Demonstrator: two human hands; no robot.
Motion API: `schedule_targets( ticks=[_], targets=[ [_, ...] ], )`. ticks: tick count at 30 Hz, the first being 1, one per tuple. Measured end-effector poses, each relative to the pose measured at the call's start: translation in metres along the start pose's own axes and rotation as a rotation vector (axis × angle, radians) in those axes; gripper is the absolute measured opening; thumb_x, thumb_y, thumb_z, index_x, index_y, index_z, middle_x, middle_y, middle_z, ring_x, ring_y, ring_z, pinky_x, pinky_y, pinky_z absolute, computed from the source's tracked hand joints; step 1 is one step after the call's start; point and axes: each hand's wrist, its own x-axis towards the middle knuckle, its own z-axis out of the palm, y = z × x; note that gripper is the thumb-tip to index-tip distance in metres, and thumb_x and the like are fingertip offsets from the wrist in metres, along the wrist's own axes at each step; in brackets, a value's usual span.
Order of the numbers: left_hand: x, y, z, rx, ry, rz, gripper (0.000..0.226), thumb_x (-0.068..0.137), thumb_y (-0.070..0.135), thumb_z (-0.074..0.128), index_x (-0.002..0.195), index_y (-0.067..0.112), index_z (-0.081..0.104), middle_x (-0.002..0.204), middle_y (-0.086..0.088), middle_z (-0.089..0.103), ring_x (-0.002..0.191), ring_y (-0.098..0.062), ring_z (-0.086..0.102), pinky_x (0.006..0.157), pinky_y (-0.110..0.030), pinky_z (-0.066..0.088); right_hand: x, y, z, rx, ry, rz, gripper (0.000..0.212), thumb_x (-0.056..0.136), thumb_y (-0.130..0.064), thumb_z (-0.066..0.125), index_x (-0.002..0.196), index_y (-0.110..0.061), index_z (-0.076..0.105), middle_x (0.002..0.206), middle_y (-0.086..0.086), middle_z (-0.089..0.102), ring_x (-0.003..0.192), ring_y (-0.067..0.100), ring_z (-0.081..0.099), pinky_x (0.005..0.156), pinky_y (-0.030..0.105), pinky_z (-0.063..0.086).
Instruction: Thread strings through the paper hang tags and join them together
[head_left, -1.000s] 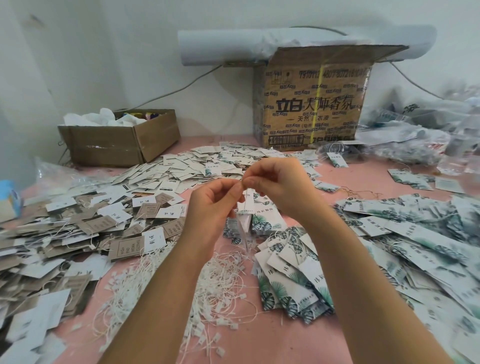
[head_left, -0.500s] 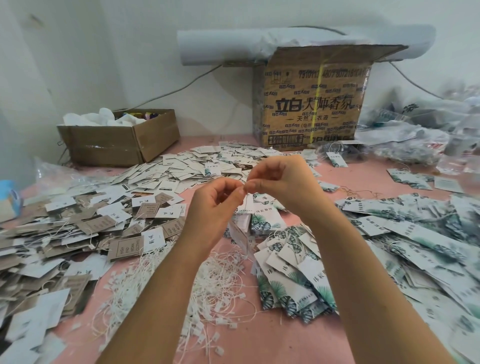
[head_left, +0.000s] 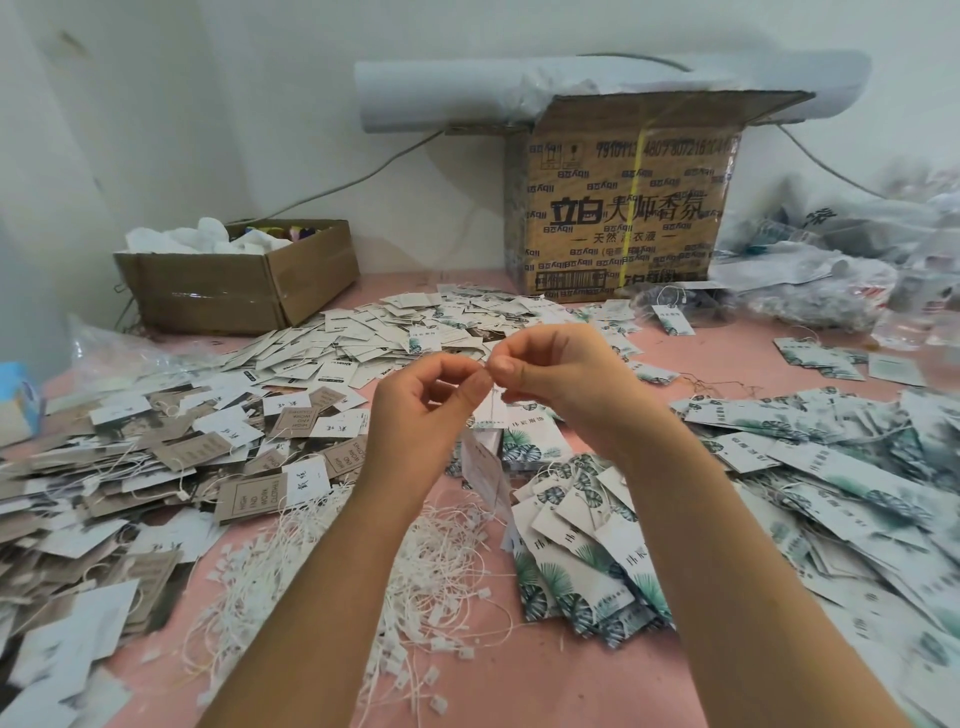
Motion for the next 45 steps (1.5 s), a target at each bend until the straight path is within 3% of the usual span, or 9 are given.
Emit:
schedule_targets(
  ticks=[6,10,15,19,28,31,35,41,45],
  targets=[
    [0.003,-0.008,-0.002,0.068,0.107,-0.03,0.039,0.054,0.056,0.07,0.072,0.023,0.059,0.065,0.005,0.055,0.054,-0.001,0.044,0.051,-0.013,0.041,0.0,-0.003,-0.001,-0.01,-0.074,-0.007,0.023,0.082,0.012,0.055,0.074,-0.008,0.062,0.066,0.001,0.064,0.062,0.009,0.061,0.066,0.019,0.054],
    [0.001,-0.013,0.002,0.118,0.035,-0.059,0.04,0.061,0.058,0.063,0.076,0.022,0.057,0.063,0.004,0.038,0.052,-0.001,0.032,0.051,-0.018,0.031,0.001,-0.002,0.005,-0.227,-0.047,-0.001,0.027,0.089,0.011,0.048,0.074,-0.012,0.054,0.068,0.002,0.053,0.063,0.011,0.05,0.065,0.019,0.049],
    [-0.003,-0.016,0.003,0.21,-0.132,-0.075,0.051,0.051,0.068,0.063,0.09,0.036,0.051,0.076,0.012,0.037,0.061,-0.001,0.035,0.053,-0.01,0.034,0.003,-0.002,0.007,-0.164,0.105,-0.027,0.029,0.092,0.009,0.042,0.075,-0.012,0.051,0.066,0.002,0.055,0.062,0.013,0.051,0.063,0.019,0.048],
    [-0.003,-0.022,0.004,0.383,-0.188,-0.051,0.044,0.066,0.039,0.081,0.091,0.044,0.044,0.091,0.014,0.039,0.071,0.008,0.039,0.06,-0.011,0.034,0.003,-0.003,0.006,-0.061,0.138,-0.067,0.028,0.092,0.01,0.042,0.076,-0.01,0.053,0.067,0.003,0.059,0.061,0.01,0.056,0.066,0.02,0.051],
    [-0.001,-0.019,-0.002,0.287,-0.187,-0.067,0.039,0.084,0.007,0.067,0.087,0.043,0.052,0.091,0.017,0.056,0.072,0.006,0.057,0.057,-0.006,0.044,0.003,-0.004,0.001,-0.007,0.204,-0.2,0.021,0.088,0.007,0.053,0.083,-0.012,0.059,0.072,0.003,0.065,0.064,0.002,0.062,0.065,0.017,0.05],
    [-0.001,-0.015,-0.003,0.258,-0.162,-0.068,0.038,0.081,0.011,0.071,0.087,0.045,0.054,0.095,0.017,0.057,0.073,0.005,0.056,0.06,-0.009,0.043,0.005,0.007,-0.009,-0.417,0.331,-0.196,0.026,0.089,0.002,0.054,0.079,-0.022,0.059,0.074,-0.003,0.065,0.069,0.008,0.062,0.068,0.026,0.054],
    [-0.001,-0.012,-0.003,0.13,-0.101,-0.088,0.038,0.081,0.009,0.07,0.089,0.043,0.056,0.102,0.004,0.062,0.078,-0.005,0.061,0.055,-0.015,0.048,0.005,0.019,-0.015,-0.67,0.078,0.095,0.029,0.088,0.004,0.053,0.079,-0.021,0.064,0.075,-0.003,0.065,0.07,0.01,0.061,0.077,0.036,0.056],
    [-0.001,-0.011,-0.005,0.212,0.0,-0.09,0.037,0.083,0.008,0.068,0.087,0.042,0.055,0.109,-0.001,0.059,0.101,-0.022,0.059,0.081,-0.042,0.054,0.005,0.021,-0.009,-0.286,-0.153,0.237,0.026,0.09,0.007,0.043,0.092,-0.002,0.068,0.088,0.013,0.068,0.076,0.018,0.062,0.08,0.034,0.053],
    [0.001,-0.009,-0.005,0.241,0.034,-0.071,0.038,0.082,0.009,0.069,0.089,0.043,0.053,0.101,0.006,0.056,0.099,-0.022,0.059,0.08,-0.042,0.054,0.002,0.017,-0.01,-0.135,-0.2,0.228,0.014,0.093,-0.007,0.05,0.091,-0.011,0.064,0.073,-0.003,0.069,0.065,0.007,0.064,0.064,0.02,0.052]
  ],
)
